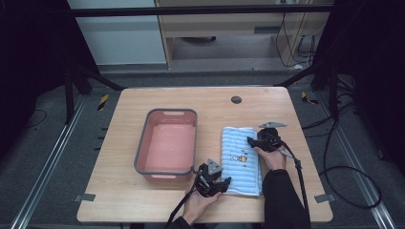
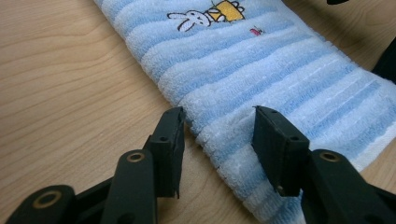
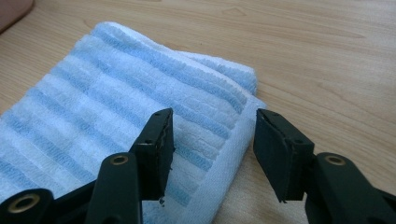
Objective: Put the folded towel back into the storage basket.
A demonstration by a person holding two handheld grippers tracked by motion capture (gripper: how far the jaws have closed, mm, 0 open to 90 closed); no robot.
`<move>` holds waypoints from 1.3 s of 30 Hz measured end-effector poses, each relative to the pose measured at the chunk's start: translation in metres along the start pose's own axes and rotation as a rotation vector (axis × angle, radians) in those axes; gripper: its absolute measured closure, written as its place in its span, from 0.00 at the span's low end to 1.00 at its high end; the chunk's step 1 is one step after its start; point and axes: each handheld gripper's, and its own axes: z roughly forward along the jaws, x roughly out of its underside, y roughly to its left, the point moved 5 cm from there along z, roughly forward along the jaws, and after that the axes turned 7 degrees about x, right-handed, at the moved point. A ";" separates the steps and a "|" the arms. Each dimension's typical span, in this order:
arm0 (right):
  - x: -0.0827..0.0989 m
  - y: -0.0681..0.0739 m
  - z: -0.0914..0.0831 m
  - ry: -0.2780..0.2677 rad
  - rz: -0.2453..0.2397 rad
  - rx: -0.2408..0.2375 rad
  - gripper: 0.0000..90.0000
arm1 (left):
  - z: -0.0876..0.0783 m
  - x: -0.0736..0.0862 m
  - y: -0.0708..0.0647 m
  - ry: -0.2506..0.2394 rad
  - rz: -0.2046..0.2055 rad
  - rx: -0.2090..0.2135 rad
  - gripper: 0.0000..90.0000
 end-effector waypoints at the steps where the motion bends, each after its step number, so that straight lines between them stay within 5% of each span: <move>1: 0.000 0.000 0.001 0.004 0.000 0.000 0.54 | 0.000 0.000 0.000 0.001 0.002 0.001 0.62; 20: 0.005 0.005 0.002 0.015 0.066 -0.091 0.79 | 0.002 -0.002 -0.004 0.017 -0.023 -0.001 0.85; 39: 0.002 0.007 -0.003 0.006 0.052 -0.087 0.89 | -0.002 -0.004 -0.003 -0.004 -0.030 -0.006 0.92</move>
